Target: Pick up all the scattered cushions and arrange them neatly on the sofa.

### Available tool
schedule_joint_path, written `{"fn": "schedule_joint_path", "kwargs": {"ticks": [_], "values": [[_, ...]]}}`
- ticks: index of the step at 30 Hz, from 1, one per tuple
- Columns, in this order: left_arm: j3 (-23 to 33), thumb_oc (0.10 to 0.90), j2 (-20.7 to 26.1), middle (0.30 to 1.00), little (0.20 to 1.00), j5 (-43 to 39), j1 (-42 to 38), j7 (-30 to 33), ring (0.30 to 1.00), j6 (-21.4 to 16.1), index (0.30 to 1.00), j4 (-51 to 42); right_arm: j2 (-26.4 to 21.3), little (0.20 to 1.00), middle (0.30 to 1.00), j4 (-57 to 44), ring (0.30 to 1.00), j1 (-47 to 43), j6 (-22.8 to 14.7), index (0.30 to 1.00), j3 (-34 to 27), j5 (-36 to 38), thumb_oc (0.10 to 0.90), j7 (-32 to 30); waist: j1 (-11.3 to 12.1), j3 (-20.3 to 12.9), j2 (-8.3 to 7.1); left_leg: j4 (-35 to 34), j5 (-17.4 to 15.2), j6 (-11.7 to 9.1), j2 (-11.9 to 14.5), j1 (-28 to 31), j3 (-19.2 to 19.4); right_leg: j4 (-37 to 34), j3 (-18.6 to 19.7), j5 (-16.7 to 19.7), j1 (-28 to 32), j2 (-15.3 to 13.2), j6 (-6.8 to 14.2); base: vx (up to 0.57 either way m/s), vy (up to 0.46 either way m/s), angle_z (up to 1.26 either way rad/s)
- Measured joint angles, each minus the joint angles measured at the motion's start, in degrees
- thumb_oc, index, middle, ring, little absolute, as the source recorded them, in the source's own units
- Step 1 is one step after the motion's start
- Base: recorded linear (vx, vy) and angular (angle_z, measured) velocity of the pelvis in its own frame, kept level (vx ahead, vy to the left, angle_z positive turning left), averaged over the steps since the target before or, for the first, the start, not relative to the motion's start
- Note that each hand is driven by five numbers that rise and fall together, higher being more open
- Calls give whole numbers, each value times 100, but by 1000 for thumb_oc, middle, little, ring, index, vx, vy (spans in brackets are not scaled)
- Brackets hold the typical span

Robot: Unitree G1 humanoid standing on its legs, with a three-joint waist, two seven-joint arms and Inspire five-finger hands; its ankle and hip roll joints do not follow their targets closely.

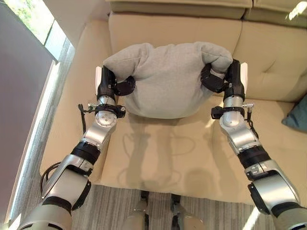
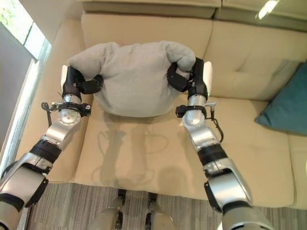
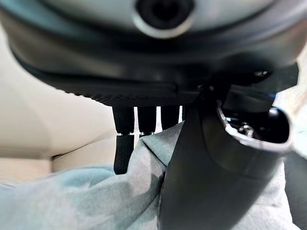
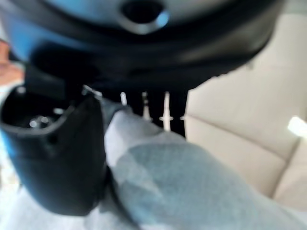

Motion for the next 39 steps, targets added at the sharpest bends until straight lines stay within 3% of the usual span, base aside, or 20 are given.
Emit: {"fn": "schedule_joint_path", "kwargs": {"ticks": [7, 9, 10, 11, 12, 14, 15, 16, 17, 19, 20, 21, 26, 32, 39], "values": [[75, 400, -10, 300, 300, -117, 7, 16, 300, -89, 300, 10, 12, 300, 300, 38, 300, -9, -21, 300, 83, -10, 400, -54, 0, 13, -4, 1, 25, 35, 25, 23, 127, 191, 266, -19, -151, -16, 33, 9, 12, -12], [121, 400, -28, 300, 300, -133, 1, 36, 300, -110, 300, 27, 14, 300, 300, 33, 300, -24, -26, 300, 97, -33, 400, -51, -7, 103, 96, 3, 191, 281, 136, 40, 114, 1123, 374, -278, -656, -3, 272, 7, 7, -18], [117, 400, -68, 300, 300, -135, 12, 55, 300, -169, 300, 82, 19, 300, 300, 22, 300, 18, -62, 300, 82, -78, 400, -56, -58, 131, 176, 4, 217, 309, 157, 55, 96, 1288, 408, -424, -827, -3, 396, 13, 14, 20], [122, 400, -66, 300, 300, -154, -22, 50, 300, -179, 300, 139, 56, 300, 300, 18, 300, 45, -56, 300, 73, -102, 400, -65, -205, 105, 4, 2, 191, 275, -89, 81, 212, 171, 429, 286, -609, -254, 432, 12, 14, 41], [175, 400, -78, 300, 300, -153, -33, 51, 300, -227, 300, 135, 79, 300, 300, -41, 300, 45, -61, 300, 1, -154, 400, -79, -237, 104, -45, 1, 88, 150, -156, 79, 208, -12, 443, 404, -558, -328, 184, 5, 14, 26], [456, 400, -78, 300, 300, -158, -22, 86, 300, -255, 300, 115, 120, 300, 300, -212, 300, -6, -64, 300, 50, -220, 400, -116, -132, 186, -67, 48, 43, 87, -78, -7, 357, -4, 540, 496, -672, -246, 49, -6, 10, -14], [566, 400, -70, 300, 300, -159, -14, 120, 300, -256, 300, 116, 147, 300, 300, -249, 300, -6, -63, 300, 106, -241, 400, -120, -160, 242, -148, 476, -126, -87, -91, -249, 368, 1, 539, 551, -655, -283, -24, 0, 0, 0], [594, 400, -40, 300, 300, -157, -12, 128, 300, -260, 300, 107, 188, 300, 300, -301, 300, 2, -49, 300, 115, -250, 400, -139, -184, 297, -284, 699, -284, -59, -143, -430, 378, 1, 585, 563, -623, -346, -39, 8, 8, 10], [599, 400, -30, 300, 300, -158, -9, 145, 300, -258, 300, 97, 166, 300, 300, -417, 300, 6, -5, 300, 110, -295, 400, -147, -191, 301, -290, 176, -232, 14, -75, -305, 392, 1, 570, 562, -621, -300, -39, 15, 9, -5], [650, 400, 21, 300, 300, -155, -21, 150, 300, -258, 300, 51, 113, 300, 300, -617, 300, 5, 74, 300, 108, -370, 400, -144, -126, 314, -239, -16, 318, -76, 159, -218, 435, -2, 589, 550, -619, -111, -29, 18, 19, -33], [692, 400, 67, 300, 300, -155, -19, 149, 300, -253, 300, 1, 105, 300, 300, -726, 300, 10, 88, 300, 102, -404, 400, -144, -144, 317, -235, -15, 179, -68, 210, -204, 391, -2, 586, 544, -619, -52, -26, 14, 13, -10], [701, 400, 34, 300, 300, -146, -9, 131, 300, -246, 300, -160, 49, 300, 300, -1057, 300, 222, 108, 300, -102, -456, 400, -163, -225, 329, -252, -13, 169, -71, 164, -231, 335, -4, 502, 554, -603, -98, -12, 18, 18, 13], [554, 400, -78, 300, 300, -32, 313, 114, 300, -208, 300, -582, 62, 300, 300, -1380, 300, 765, 137, 300, -536, -634, 400, -171, -183, 340, -272, -13, 170, -70, 20, -82, 337, -8, 473, 505, -424, -241, 97, -1, 26, 14], [559, 400, -130, 300, 300, 28, 732, 102, 300, -205, 300, -748, 164, 300, 300, -1504, 300, 1207, 160, 300, -552, -679, 400, -146, -201, 346, -283, -18, 23, 46, 64, -15, 371, -10, 529, 425, -367, -194, 202, -53, 31, -3], [558, 400, -195, 300, 300, 65, 746, 96, 300, -205, 300, -824, 184, 300, 300, -1530, 300, 1335, 161, 300, -622, -678, 400, -146, -215, 346, -282, -14, 22, 70, 52, -24, 425, -8, 553, 462, -388, -205, 164, -36, 15, -3]]}}
